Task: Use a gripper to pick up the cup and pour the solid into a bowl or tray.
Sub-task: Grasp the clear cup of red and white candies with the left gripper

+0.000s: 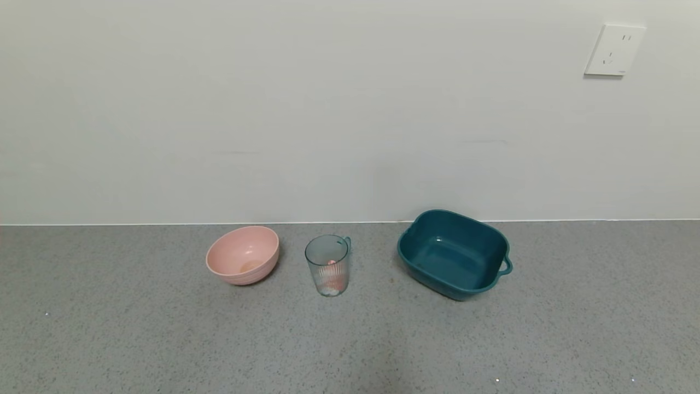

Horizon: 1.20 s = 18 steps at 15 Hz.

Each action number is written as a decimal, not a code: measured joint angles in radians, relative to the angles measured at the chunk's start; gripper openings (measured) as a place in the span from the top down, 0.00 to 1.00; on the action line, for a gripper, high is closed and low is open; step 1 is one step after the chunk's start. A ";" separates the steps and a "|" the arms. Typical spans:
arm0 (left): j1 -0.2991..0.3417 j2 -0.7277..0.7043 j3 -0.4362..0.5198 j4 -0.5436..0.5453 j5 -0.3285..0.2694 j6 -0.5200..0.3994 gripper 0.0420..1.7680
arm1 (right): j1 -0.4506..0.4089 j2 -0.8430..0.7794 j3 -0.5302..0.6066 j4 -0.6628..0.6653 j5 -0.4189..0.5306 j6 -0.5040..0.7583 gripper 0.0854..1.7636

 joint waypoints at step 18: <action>0.000 0.000 -0.026 0.000 -0.023 0.031 0.03 | 0.000 0.000 0.000 0.000 0.000 0.000 0.03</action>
